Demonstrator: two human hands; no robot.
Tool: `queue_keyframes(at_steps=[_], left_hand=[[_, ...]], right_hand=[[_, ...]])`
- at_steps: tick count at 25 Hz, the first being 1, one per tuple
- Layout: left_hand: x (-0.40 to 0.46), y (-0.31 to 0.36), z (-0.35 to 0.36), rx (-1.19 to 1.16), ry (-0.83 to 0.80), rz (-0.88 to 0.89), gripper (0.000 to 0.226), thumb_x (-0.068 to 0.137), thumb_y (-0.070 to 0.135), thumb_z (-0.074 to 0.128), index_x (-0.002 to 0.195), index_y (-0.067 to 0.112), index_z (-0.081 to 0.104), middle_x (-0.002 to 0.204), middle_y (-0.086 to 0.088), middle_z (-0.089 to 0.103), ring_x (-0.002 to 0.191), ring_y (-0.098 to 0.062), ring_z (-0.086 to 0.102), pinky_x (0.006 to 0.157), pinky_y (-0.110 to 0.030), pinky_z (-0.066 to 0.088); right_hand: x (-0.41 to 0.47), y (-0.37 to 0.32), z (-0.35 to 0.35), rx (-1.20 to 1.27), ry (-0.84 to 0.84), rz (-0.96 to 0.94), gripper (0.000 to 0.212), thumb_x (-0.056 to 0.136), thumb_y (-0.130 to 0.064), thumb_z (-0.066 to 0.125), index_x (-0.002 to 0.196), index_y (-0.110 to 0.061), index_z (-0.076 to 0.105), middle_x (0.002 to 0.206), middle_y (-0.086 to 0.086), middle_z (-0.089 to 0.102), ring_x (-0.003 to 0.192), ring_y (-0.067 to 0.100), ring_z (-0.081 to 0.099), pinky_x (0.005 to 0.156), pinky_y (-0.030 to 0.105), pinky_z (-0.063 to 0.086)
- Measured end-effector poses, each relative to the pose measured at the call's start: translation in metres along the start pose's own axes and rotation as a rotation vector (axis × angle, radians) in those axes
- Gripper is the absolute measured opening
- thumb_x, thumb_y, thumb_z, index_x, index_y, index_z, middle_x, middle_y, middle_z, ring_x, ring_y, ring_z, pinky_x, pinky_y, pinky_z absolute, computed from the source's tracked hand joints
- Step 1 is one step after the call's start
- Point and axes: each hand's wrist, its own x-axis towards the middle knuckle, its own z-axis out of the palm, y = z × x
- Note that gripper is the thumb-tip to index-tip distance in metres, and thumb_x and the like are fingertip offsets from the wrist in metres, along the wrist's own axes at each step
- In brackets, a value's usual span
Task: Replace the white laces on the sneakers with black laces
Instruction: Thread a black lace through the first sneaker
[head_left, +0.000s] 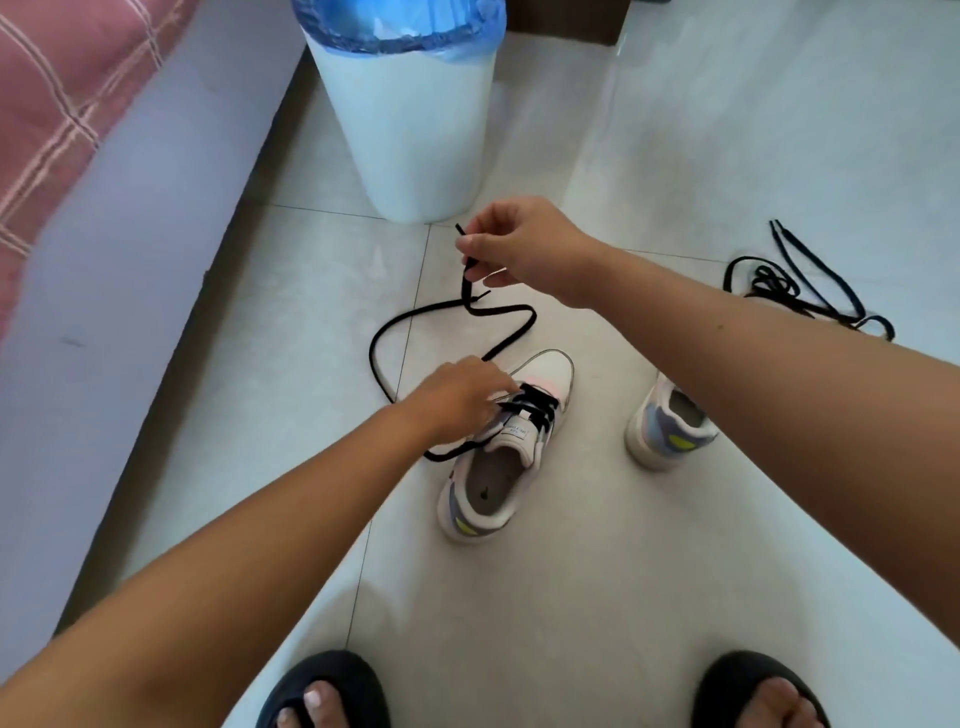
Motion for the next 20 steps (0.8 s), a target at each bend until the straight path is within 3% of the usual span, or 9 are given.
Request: queue_keyframes(at_steps=[2, 6, 9, 12, 15, 17, 19, 20], left_hand=[[0.007, 0.001, 0.014, 0.116, 0.016, 0.026, 0.031, 0.095, 0.021, 0.048, 0.125, 0.016, 0.055, 0.124, -0.003, 0.056, 0.115, -0.023, 0.051, 0.096, -0.035, 0.038], [0.007, -0.001, 0.013, 0.343, 0.100, 0.012, 0.025, 0.095, 0.020, 0.044, 0.115, 0.009, 0.054, 0.115, -0.007, 0.056, 0.096, -0.029, 0.056, 0.075, -0.034, 0.039], [0.000, -0.003, 0.013, 0.267, 0.077, 0.024, 0.020, 0.095, 0.018, 0.042, 0.111, 0.009, 0.049, 0.104, -0.008, 0.056, 0.083, -0.030, 0.053, 0.063, -0.032, 0.033], [-0.005, -0.009, 0.011, 0.142, 0.088, -0.020, 0.020, 0.092, 0.011, 0.042, 0.111, 0.011, 0.049, 0.094, -0.011, 0.060, 0.082, -0.033, 0.053, 0.063, -0.032, 0.035], [-0.006, -0.023, 0.009, 0.285, 0.138, 0.049, 0.029, 0.094, 0.009, 0.041, 0.120, 0.007, 0.054, 0.111, -0.010, 0.060, 0.094, -0.032, 0.057, 0.075, -0.036, 0.041], [-0.010, -0.033, 0.009, 0.352, 0.141, 0.055, 0.027, 0.098, 0.017, 0.040, 0.118, 0.006, 0.056, 0.110, -0.011, 0.056, 0.090, -0.031, 0.056, 0.069, -0.036, 0.040], [-0.016, -0.037, 0.007, 0.303, 0.106, -0.024, 0.031, 0.100, 0.024, 0.039, 0.122, 0.007, 0.054, 0.114, -0.010, 0.051, 0.088, -0.031, 0.057, 0.066, -0.033, 0.040], [-0.019, -0.035, 0.003, 0.181, 0.129, -0.082, 0.034, 0.100, 0.026, 0.040, 0.127, 0.009, 0.051, 0.120, -0.009, 0.049, 0.093, -0.029, 0.058, 0.072, -0.033, 0.044]], right_hand=[[0.001, -0.004, 0.005, 0.023, 0.016, 0.008, 0.017, 0.092, -0.011, 0.059, 0.077, -0.016, 0.052, 0.076, 0.004, 0.061, 0.068, 0.014, 0.063, 0.073, 0.030, 0.052], [0.001, -0.004, 0.004, 0.020, 0.062, 0.034, 0.017, 0.092, -0.011, 0.057, 0.077, -0.015, 0.050, 0.076, 0.006, 0.060, 0.063, 0.012, 0.063, 0.067, 0.027, 0.051], [-0.001, 0.001, 0.004, -0.001, 0.057, 0.053, 0.017, 0.093, -0.010, 0.057, 0.078, -0.014, 0.050, 0.079, 0.007, 0.059, 0.060, 0.010, 0.063, 0.064, 0.025, 0.050], [-0.001, 0.004, 0.004, 0.007, 0.069, 0.060, 0.017, 0.092, -0.009, 0.056, 0.077, -0.014, 0.050, 0.078, 0.007, 0.058, 0.056, 0.007, 0.062, 0.062, 0.024, 0.049], [-0.001, 0.004, 0.003, 0.000, 0.073, 0.065, 0.018, 0.093, -0.009, 0.056, 0.077, -0.014, 0.049, 0.079, 0.007, 0.058, 0.055, 0.007, 0.063, 0.062, 0.024, 0.050], [-0.003, 0.004, 0.002, -0.001, 0.083, 0.064, 0.017, 0.093, -0.009, 0.056, 0.078, -0.014, 0.049, 0.080, 0.008, 0.059, 0.055, 0.006, 0.064, 0.064, 0.025, 0.051], [-0.003, 0.005, 0.000, 0.023, 0.087, 0.062, 0.017, 0.093, -0.009, 0.055, 0.079, -0.015, 0.048, 0.079, 0.006, 0.060, 0.056, 0.005, 0.065, 0.066, 0.025, 0.052], [-0.004, 0.005, 0.001, 0.035, 0.080, 0.060, 0.017, 0.093, -0.009, 0.055, 0.079, -0.015, 0.048, 0.078, 0.005, 0.059, 0.056, 0.006, 0.065, 0.065, 0.025, 0.052]])
